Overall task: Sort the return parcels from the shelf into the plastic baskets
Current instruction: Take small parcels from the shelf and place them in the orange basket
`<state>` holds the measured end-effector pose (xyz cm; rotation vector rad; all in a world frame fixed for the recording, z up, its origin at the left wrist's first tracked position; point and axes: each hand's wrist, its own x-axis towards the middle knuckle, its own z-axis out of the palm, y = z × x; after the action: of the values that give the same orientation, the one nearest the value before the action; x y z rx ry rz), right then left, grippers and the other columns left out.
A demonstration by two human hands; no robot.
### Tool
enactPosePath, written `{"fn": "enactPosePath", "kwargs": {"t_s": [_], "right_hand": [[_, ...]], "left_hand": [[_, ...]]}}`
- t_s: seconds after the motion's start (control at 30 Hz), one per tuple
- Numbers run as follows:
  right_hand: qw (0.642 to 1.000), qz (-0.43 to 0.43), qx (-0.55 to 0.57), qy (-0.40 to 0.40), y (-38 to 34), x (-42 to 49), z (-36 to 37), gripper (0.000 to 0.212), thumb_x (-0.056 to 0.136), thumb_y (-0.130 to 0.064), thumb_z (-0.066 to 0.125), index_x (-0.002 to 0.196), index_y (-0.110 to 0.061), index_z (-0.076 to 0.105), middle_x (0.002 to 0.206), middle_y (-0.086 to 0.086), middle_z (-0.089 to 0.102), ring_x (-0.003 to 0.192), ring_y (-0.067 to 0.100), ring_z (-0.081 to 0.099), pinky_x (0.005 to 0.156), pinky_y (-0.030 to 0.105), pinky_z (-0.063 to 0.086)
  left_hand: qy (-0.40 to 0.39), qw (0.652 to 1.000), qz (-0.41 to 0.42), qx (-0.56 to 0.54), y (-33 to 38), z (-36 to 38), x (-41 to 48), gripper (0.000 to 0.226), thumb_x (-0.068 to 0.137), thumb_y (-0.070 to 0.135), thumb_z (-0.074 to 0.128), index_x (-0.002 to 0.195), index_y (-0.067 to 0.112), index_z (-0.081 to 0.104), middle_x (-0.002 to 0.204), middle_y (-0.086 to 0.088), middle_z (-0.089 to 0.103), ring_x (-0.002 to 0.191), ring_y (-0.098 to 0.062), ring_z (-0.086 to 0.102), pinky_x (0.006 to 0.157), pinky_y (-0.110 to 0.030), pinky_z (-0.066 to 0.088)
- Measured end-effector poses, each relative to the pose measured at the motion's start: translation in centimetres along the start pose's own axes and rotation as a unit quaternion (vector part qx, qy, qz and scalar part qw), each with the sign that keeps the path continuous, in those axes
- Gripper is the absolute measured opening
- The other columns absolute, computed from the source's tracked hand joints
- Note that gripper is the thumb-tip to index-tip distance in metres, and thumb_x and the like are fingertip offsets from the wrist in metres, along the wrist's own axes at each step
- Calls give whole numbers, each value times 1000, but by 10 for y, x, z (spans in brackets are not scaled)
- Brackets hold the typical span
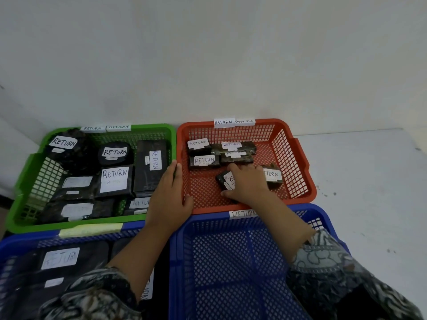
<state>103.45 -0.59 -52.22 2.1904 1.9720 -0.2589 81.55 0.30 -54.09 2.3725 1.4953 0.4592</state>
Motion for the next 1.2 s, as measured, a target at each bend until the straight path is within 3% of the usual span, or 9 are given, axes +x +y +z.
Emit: {"fn": "enactPosePath", "kwargs": {"t_s": [0.07, 0.13, 0.2, 0.27, 0.37, 0.47, 0.73, 1.03, 1.2], "right_hand": [[1000, 14, 28, 2, -3, 2, 4, 65, 78, -54, 64, 127, -20, 39, 116, 8, 62, 110, 28, 55, 95, 40, 38], [991, 32, 130, 18, 1, 2, 2, 56, 77, -47, 66, 120, -20, 43, 103, 4, 63, 94, 25, 61, 85, 36, 47], [964, 64, 252, 51, 12, 3, -7, 50, 77, -40, 69, 115, -20, 44, 96, 1, 61, 82, 20, 62, 71, 34, 54], [941, 112, 301, 104, 30, 10, -20, 50, 76, -34, 72, 116, -19, 45, 96, 0, 58, 80, 19, 60, 64, 32, 52], [932, 179, 279, 150, 63, 26, -31, 51, 79, -33, 70, 120, -15, 46, 101, 5, 61, 85, 23, 58, 66, 31, 42], [931, 219, 255, 140, 83, 44, -24, 45, 81, -28, 68, 119, -12, 49, 108, 11, 63, 95, 30, 61, 70, 32, 44], [932, 241, 244, 116, 88, 80, -1, 39, 84, -20, 65, 117, -2, 51, 109, 18, 62, 99, 34, 60, 73, 32, 41], [930, 220, 262, 137, 93, 80, 13, 64, 69, -29, 84, 116, -2, 50, 113, 18, 58, 103, 33, 57, 81, 37, 47], [936, 222, 241, 124, 95, 73, 17, 57, 74, -18, 80, 121, -2, 52, 120, 19, 56, 108, 34, 55, 87, 38, 46]], "left_hand": [[-1, 1000, 0, -3, 1, 0, 0, 78, 86, 25, 54, 149, 6, 13, 157, -7, 9, 141, -22, 20, 102, -36, 41], [0, 1000, 0, -5, 1, -1, 0, 78, 86, 24, 55, 149, 6, 13, 157, -7, 9, 141, -22, 20, 102, -36, 41], [-1, 1000, 2, -6, 1, 0, 1, 78, 86, 25, 55, 149, 7, 13, 157, -7, 9, 141, -22, 21, 101, -35, 41], [-2, 1000, 1, -9, 0, 0, 1, 78, 86, 25, 55, 149, 7, 12, 157, -7, 9, 141, -22, 21, 100, -34, 41], [-2, 1000, -1, -9, 1, 0, 1, 79, 86, 25, 55, 149, 8, 12, 157, -5, 8, 141, -22, 21, 97, -31, 43], [-3, 1000, -5, -11, 1, 0, 1, 80, 86, 25, 55, 150, 9, 10, 158, -3, 6, 141, -20, 20, 92, -29, 46], [0, 1000, -7, -9, 1, -1, 1, 80, 86, 27, 55, 150, 12, 10, 158, 0, 6, 139, -17, 23, 76, -20, 46], [0, 1000, -13, 4, 1, 0, 0, 81, 83, 26, 55, 150, 12, 11, 157, -2, 8, 138, -18, 26, 76, -25, 49], [3, 1000, -9, 5, 1, 1, 0, 80, 83, 25, 55, 150, 11, 12, 157, -2, 9, 137, -18, 26, 74, -21, 47]]}}
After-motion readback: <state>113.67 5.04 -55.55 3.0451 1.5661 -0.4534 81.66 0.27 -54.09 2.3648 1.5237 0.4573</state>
